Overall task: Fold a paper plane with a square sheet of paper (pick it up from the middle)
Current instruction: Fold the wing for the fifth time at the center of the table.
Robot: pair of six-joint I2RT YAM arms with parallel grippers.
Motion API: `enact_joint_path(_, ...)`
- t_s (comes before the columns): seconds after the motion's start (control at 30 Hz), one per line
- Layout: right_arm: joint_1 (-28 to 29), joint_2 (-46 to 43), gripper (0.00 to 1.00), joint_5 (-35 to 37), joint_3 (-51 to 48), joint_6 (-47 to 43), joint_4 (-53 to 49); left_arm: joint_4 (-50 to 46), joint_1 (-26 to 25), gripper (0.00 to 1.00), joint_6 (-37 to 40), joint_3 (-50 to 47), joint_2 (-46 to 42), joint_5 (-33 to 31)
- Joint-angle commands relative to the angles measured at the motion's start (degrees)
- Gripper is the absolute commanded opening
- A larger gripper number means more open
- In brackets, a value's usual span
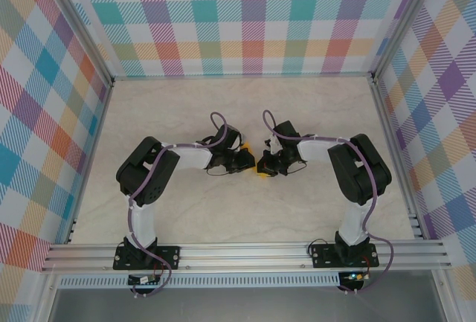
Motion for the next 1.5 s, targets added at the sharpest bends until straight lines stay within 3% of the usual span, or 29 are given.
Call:
enact_joint_path(0.0,-0.23,2.71,0.02,6.47,-3.72,-0.79,-4.53,-4.54,0.74,0.14,2.96,1.29,0.99,-4.75)
enact_joint_path(0.6,-0.5,2.6,0.02,5.85,-5.25,-1.31,-4.34,-14.09,5.65,0.15,12.33,10.74,2.54,-2.03)
enact_joint_path(1.47,-0.5,2.88,0.02,6.12,-5.03,-1.87,-5.2,-18.59,9.21,0.15,17.24,14.7,4.48,-2.59)
